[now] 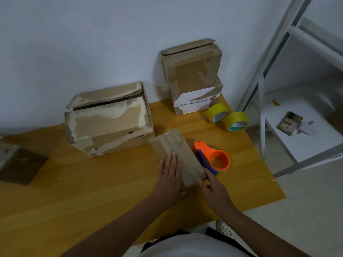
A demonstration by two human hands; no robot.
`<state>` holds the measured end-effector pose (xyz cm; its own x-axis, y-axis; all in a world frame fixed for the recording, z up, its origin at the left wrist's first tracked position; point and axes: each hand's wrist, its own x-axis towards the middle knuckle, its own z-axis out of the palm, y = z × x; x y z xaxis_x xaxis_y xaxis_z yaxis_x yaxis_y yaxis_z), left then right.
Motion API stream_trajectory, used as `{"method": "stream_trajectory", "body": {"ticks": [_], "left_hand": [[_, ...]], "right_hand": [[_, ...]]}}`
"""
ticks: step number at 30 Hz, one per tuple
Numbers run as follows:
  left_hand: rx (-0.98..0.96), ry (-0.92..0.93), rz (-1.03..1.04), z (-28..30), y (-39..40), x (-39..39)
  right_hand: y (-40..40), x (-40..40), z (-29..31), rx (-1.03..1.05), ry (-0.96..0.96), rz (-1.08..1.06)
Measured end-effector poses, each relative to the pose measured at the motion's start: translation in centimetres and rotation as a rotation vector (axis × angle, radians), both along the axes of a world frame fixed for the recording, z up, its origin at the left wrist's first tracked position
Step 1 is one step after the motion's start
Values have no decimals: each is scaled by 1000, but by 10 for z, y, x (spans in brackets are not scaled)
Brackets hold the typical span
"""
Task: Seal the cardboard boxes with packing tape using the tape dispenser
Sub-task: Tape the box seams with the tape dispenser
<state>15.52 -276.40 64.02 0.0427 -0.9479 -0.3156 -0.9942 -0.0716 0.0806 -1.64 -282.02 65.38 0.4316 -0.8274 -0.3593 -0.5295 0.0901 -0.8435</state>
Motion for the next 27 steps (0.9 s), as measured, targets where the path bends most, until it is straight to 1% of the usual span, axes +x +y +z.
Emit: {"method": "stream_trajectory", "body": {"ticks": [4,8,12,14,17,20,22,25,27], "left_hand": [[-36,15,-136,3,-18,17],[-83,39,-107,0,-31,21],[-84,-45,-89,-8,-38,22],[-92,-76,-87,-9,-43,26],[-123,-46,-49,-7,-50,30],[-176,40,21,-4,-49,30],[-171,74,28,-4,-45,33],[-136,118,7,-4,-44,42],[-126,136,-7,-3,-45,46]], "right_hand": [[-6,-4,0,36,-4,26],[-21,5,4,90,-25,54],[-32,11,5,141,-67,72],[-37,13,4,135,-72,106],[-45,14,-1,57,-69,122],[-53,4,-12,-121,95,29],[-58,-6,-23,-219,197,18],[-67,-10,-36,-315,342,122],[-74,-5,-46,-341,494,210]]}}
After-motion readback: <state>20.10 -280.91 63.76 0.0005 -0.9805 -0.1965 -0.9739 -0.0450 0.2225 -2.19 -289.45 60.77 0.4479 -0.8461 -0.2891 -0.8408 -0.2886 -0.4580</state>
